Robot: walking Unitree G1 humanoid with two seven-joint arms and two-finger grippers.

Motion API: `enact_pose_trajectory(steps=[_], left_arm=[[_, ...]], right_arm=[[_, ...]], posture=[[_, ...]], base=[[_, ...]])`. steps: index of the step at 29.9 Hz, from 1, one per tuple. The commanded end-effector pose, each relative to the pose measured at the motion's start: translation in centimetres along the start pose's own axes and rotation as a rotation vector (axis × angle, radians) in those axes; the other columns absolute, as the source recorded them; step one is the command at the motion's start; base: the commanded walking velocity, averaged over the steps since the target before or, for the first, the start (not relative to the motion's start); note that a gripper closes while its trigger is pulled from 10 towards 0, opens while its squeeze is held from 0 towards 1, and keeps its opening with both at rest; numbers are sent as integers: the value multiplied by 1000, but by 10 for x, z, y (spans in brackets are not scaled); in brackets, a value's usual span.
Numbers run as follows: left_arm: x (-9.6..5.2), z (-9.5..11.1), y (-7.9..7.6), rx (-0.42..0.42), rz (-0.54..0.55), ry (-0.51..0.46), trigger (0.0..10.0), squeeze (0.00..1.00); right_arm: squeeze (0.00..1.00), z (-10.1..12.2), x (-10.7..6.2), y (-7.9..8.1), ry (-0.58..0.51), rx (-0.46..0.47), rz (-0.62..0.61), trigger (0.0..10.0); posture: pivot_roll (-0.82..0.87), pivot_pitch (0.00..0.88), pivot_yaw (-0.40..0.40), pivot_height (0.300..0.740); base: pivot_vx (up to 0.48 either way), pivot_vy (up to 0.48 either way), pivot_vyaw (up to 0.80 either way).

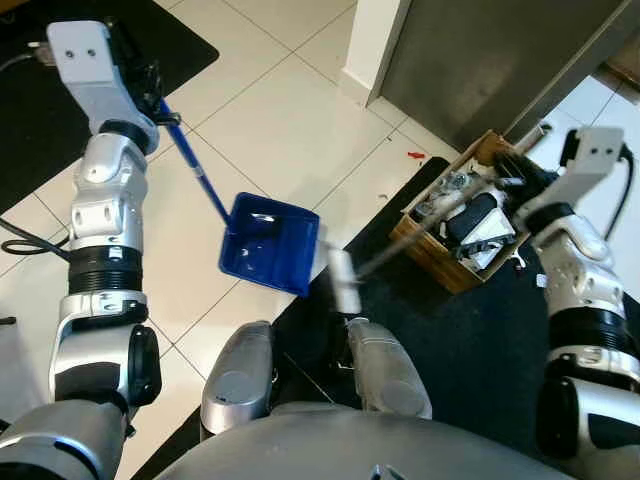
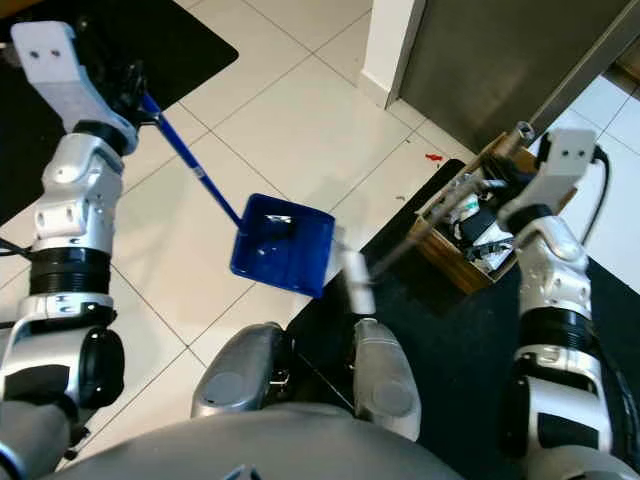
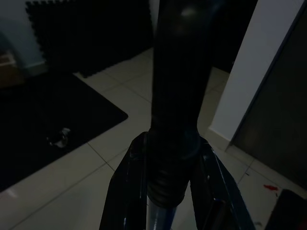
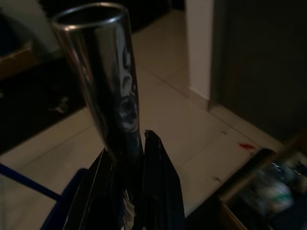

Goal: Sweep floor

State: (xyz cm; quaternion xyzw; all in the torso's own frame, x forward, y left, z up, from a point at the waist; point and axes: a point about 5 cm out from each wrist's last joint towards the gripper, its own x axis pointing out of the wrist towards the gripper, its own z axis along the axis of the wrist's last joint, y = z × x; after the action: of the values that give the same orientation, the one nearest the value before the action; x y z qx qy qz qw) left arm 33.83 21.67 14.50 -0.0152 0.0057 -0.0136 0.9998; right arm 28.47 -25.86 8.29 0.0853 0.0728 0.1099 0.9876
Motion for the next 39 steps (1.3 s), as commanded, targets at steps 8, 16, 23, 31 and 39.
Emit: enact_pose_trajectory(steps=[8,16,23,31,39], left_arm=[[7,10,-5,-21,-6,-45,10000,0],[8,9,-6,-25,-6,-45,10000,0],[10,11,-6,-25,-11,-49,10000,0],[12,14,-4,-24,-12,-62,10000,0],[15,17,-4,-25,-5,-71,10000,0]], right_arm=[[0,45,-7,7,3,-199,215,10000],[0,55,-26,-15,70,-316,154,10000],[0,56,-43,-41,136,-361,45,10000],[0,50,-69,-67,247,-394,-40,10000],[0,40,-90,-102,246,-304,-325,10000]], posture=[[129,0,-30,740],[120,0,-29,740],[117,0,-24,740],[106,0,-16,740],[91,0,-13,740]], base=[[0,0,0],[0,0,0],[0,0,0],[0,0,0],[0,0,0]])
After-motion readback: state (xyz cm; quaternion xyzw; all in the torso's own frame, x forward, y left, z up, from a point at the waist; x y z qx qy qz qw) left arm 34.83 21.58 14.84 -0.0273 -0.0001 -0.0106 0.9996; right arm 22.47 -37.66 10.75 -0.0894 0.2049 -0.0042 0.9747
